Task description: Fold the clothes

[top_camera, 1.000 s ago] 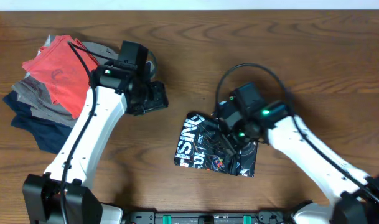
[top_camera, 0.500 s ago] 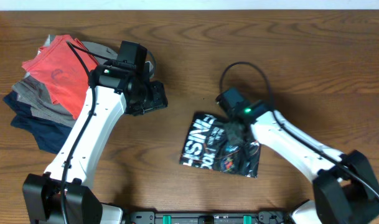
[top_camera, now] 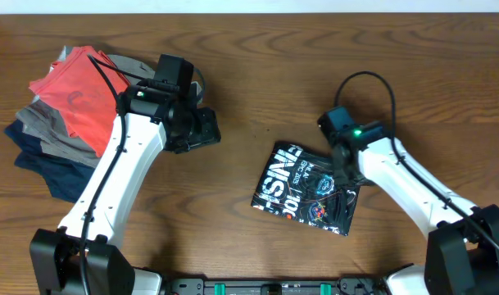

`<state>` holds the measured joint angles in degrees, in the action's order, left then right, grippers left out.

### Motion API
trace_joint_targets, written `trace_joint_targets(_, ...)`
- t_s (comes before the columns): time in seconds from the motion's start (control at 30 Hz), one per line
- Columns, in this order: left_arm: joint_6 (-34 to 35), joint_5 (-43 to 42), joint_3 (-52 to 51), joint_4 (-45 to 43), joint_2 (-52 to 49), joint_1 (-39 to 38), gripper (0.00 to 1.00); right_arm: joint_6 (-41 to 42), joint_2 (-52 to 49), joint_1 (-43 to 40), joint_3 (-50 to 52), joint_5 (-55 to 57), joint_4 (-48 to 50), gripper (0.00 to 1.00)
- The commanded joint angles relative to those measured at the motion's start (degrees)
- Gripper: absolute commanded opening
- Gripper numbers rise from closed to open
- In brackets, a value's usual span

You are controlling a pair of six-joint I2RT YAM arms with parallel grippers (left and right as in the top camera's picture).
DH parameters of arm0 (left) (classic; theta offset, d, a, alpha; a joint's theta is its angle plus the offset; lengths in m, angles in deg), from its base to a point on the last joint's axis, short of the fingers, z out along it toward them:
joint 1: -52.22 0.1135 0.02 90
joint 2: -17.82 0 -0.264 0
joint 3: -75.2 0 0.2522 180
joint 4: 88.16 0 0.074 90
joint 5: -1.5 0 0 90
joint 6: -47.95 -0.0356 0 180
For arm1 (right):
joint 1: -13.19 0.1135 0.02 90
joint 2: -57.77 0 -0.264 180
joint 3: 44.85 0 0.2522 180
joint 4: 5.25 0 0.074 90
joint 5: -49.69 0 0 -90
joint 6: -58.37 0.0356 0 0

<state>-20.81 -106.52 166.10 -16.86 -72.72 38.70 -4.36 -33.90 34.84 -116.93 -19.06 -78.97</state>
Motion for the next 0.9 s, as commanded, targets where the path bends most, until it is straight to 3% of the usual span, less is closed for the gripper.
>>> trace_joint_targets(0.0,0.70,0.31,-0.44,0.52,-0.17,0.20,0.57,6.54,-0.26,-3.69,0.04,4.04,-1.84,0.40)
trace_joint_targets(0.13,-0.22,0.28,-0.44,-0.11,-0.17,-0.74,0.64,6.14,-0.15,-7.34,0.04,0.74,-2.80,0.41)
trace_joint_targets(0.27,-4.52,-1.66,-0.44,-3.28,-0.46,-3.89,0.75,-1.09,0.39,-7.72,0.02,-5.44,-2.40,0.40)
trace_joint_targets(0.47,-7.76,-4.28,-0.44,-7.98,-4.50,-8.26,0.85,-1.20,6.75,-7.76,0.02,-10.69,-2.27,0.42)
trace_joint_targets(0.63,-11.87,-14.93,-0.44,-13.68,-11.47,-9.75,0.86,-5.86,13.66,-7.76,0.02,-20.37,1.20,0.54)
trace_joint_targets(0.87,-11.80,-19.32,-0.44,-18.47,-20.13,-12.22,0.86,-11.72,12.41,-7.13,0.37,-37.53,0.13,0.47)
